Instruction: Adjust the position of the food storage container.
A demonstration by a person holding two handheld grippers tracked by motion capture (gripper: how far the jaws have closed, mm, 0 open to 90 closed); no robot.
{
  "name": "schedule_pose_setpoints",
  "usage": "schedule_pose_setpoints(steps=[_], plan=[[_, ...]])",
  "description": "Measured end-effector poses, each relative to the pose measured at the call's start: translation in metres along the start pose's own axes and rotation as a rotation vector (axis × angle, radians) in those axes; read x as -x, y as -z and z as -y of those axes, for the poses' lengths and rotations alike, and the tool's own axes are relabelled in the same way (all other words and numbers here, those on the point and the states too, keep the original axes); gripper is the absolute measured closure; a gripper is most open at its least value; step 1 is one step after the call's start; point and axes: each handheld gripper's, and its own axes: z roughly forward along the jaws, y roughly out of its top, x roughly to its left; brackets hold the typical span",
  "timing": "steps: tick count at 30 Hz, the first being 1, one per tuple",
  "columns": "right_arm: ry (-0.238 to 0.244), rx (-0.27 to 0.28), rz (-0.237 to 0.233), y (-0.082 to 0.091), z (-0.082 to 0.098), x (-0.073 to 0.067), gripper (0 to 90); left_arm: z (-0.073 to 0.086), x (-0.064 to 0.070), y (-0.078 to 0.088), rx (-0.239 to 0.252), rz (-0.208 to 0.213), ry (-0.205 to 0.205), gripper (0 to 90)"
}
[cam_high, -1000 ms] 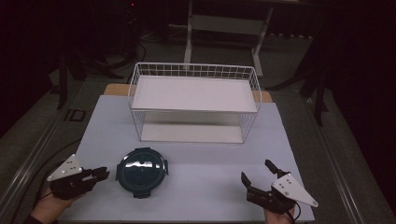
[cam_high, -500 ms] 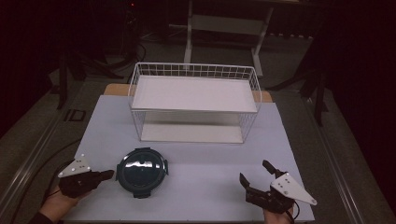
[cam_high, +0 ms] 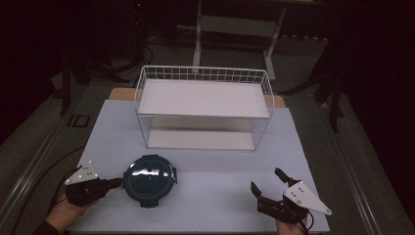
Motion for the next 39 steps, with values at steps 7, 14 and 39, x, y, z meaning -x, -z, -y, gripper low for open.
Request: schedule_pose_setpoints(steps=[7,14,39], plan=[[0.000,0.001,-0.001,0.000,0.000,0.000,12.6,-0.011,0.005,-0.012,-0.019,0.030,-0.017,89.8],[0.002,0.002,-0.003,0.000,0.000,-0.001,12.6,-0.022,0.011,-0.029,-0.017,0.064,-0.023,89.8],[0.008,0.000,-0.014,0.001,-0.001,-0.002,12.6,-0.051,0.028,-0.066,-0.045,0.113,-0.052,89.8]])
